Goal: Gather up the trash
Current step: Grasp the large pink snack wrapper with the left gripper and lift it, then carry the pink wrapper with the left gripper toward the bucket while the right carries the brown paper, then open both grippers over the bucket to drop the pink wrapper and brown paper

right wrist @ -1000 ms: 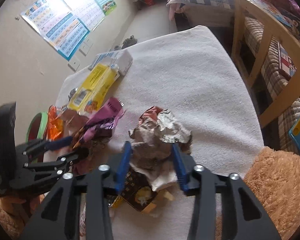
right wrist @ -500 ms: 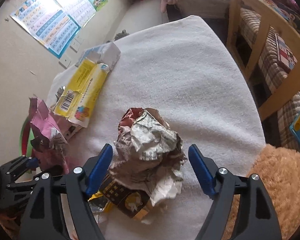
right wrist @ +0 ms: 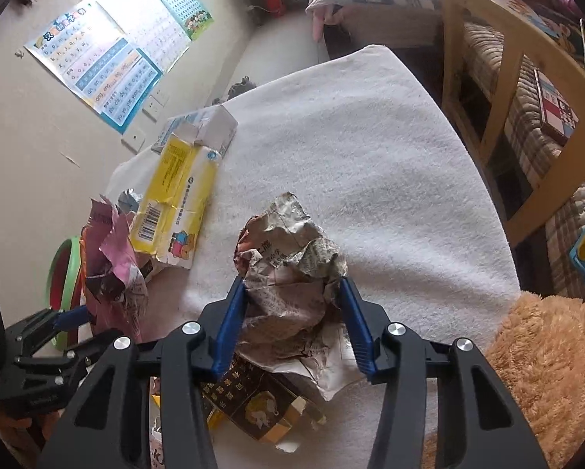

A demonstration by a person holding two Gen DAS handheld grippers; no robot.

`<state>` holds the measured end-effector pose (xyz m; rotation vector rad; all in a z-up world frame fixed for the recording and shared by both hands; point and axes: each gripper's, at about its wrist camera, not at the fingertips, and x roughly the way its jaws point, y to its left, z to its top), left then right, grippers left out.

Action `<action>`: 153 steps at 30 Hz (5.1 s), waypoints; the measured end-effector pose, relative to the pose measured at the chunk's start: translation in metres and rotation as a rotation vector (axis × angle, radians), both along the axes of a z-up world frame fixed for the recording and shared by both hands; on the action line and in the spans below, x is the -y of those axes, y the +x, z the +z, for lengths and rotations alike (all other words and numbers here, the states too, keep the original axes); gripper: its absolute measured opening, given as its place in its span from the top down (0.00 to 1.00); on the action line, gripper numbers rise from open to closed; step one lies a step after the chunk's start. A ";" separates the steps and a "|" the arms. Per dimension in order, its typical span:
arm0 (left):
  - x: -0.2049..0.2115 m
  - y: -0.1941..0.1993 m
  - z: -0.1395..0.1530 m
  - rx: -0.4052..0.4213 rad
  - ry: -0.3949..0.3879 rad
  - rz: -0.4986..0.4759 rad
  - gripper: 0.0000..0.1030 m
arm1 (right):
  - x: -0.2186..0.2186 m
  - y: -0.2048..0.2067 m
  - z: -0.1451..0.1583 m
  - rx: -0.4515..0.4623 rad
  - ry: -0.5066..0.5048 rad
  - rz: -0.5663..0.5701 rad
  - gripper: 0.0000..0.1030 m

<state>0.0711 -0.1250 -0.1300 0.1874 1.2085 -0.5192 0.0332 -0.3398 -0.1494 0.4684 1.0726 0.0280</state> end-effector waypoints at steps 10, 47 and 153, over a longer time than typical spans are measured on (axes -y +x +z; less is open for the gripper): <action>0.027 0.000 -0.013 -0.016 0.022 -0.061 0.50 | 0.000 0.000 -0.001 0.000 0.000 0.002 0.54; -0.124 -0.013 0.022 0.042 -0.146 0.374 0.59 | -0.037 -0.002 0.024 0.088 -0.122 0.096 0.53; -0.321 -0.004 0.023 0.094 -0.018 0.871 0.43 | -0.383 0.098 0.080 0.282 -0.118 0.814 0.35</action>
